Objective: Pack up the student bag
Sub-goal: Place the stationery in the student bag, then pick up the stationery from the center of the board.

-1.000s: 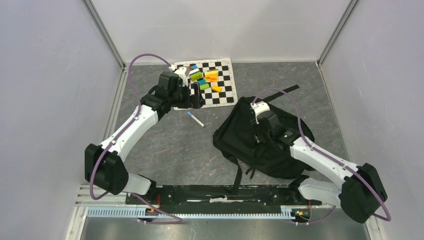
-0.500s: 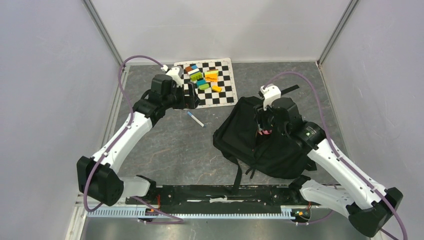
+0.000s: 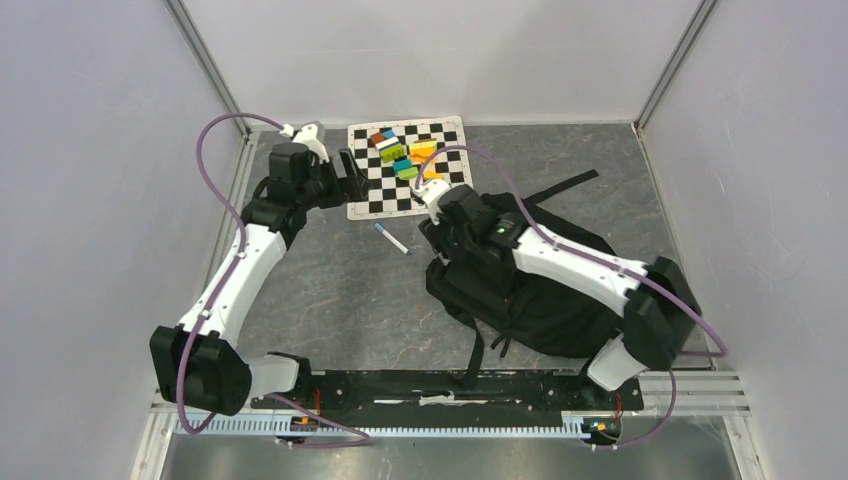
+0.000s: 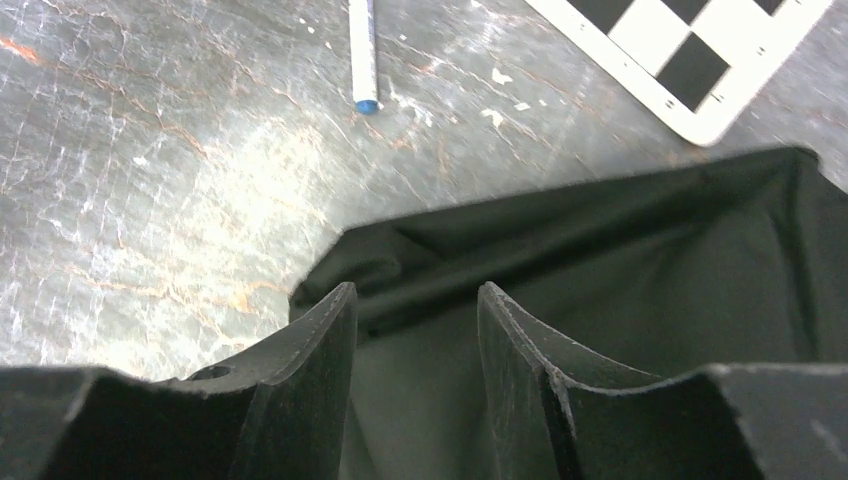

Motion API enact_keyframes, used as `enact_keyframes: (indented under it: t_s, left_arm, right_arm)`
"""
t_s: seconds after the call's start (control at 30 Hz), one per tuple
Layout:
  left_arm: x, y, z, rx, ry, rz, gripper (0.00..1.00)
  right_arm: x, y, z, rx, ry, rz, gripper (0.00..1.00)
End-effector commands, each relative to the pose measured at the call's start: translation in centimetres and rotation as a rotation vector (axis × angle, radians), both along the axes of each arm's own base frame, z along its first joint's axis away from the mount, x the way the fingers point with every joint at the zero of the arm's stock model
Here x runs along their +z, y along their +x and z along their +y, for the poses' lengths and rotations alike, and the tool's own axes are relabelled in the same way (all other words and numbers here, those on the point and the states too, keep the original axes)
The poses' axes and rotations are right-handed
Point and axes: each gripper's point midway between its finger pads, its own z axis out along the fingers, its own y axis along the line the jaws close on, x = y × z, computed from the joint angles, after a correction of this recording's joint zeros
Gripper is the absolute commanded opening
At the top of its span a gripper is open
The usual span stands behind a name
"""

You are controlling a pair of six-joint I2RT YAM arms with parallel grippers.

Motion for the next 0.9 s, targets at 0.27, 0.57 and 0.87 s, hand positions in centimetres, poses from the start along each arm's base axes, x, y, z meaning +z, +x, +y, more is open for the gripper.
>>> enact_keyframes:
  t_s: [0.27,0.57,0.87]
  left_arm:
    - [2.4,0.7,2.1,0.061,-0.043,-0.065,1.0]
    - [1.8,0.8,1.9,0.055,-0.056,-0.046,1.0]
    - [1.6,0.9,1.8,0.054,-0.061,-0.042,1.0]
  right_arm:
    - [-5.7,4.7,9.8,0.137,-0.082,0.054,0.48]
    - [-9.3,6.4,12.0,0.143,-0.129,0.081,0.47]
    - [-12.2,5.9,11.7,0.159,-0.169,0.128,0.41]
